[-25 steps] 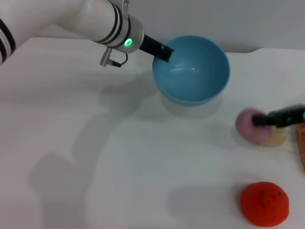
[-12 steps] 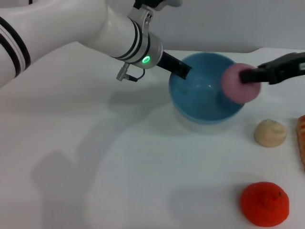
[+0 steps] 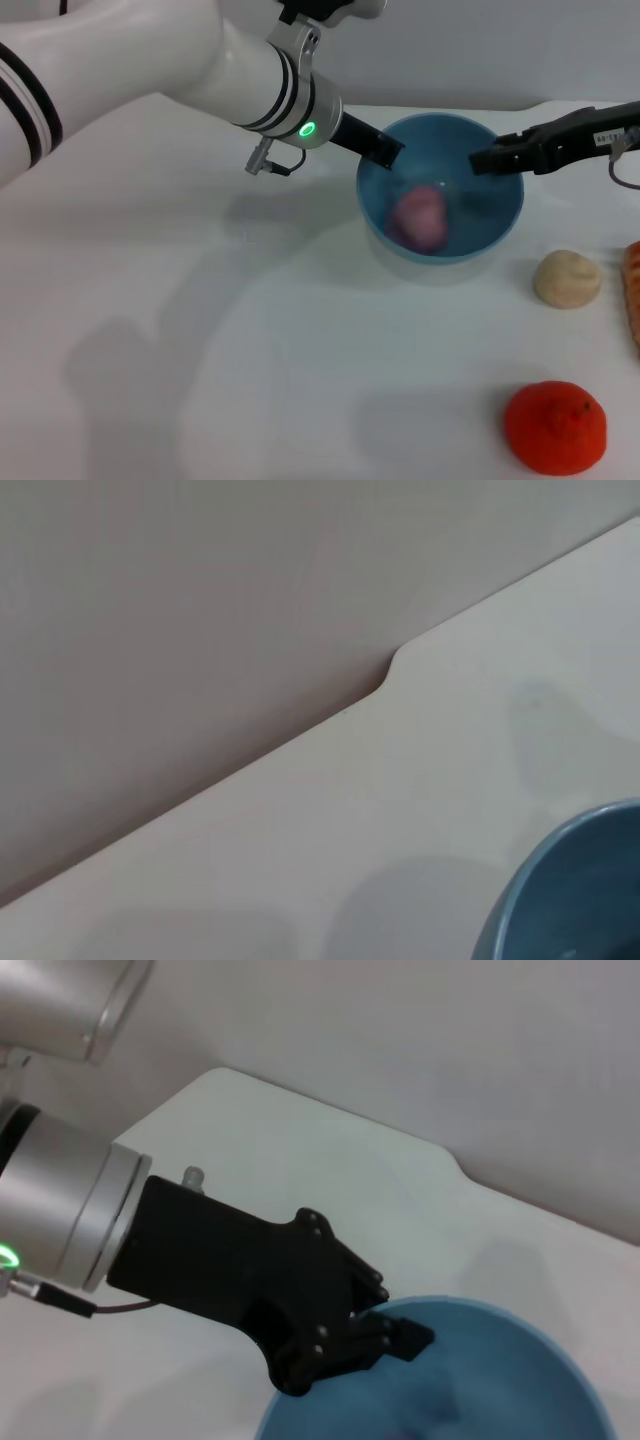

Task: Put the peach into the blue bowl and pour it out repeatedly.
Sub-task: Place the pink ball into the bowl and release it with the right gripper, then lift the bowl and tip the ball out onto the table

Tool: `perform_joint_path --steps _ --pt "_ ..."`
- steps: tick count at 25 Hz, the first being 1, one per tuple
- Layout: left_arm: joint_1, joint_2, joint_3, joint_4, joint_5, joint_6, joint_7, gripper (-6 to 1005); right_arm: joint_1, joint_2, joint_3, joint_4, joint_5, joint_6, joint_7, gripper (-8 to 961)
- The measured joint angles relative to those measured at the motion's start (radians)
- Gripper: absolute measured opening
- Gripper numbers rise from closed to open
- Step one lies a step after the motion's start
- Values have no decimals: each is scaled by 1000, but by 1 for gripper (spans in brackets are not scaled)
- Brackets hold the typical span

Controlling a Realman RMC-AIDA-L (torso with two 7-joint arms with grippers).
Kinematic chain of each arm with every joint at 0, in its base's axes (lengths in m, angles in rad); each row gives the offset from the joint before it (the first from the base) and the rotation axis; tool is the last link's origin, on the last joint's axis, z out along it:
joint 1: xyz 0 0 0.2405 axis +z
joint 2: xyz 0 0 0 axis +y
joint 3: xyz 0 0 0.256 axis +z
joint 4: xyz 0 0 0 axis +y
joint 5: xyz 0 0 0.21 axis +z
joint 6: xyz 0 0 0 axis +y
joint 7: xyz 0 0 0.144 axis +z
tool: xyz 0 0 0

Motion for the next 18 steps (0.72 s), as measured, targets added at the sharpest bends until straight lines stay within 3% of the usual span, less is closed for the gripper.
perform_joint_path --steps 6,12,18 --pt "8 2 0 -4 -1 -19 1 0 -56 -1 9 -35 64 58 -60 487" --pt "20 3 0 -6 -1 -36 2 -1 -226 1 28 -130 207 231 -243 578" --pt "24 4 1 -6 -1 -56 3 -1 -362 -1 94 -63 455 248 -426 631"
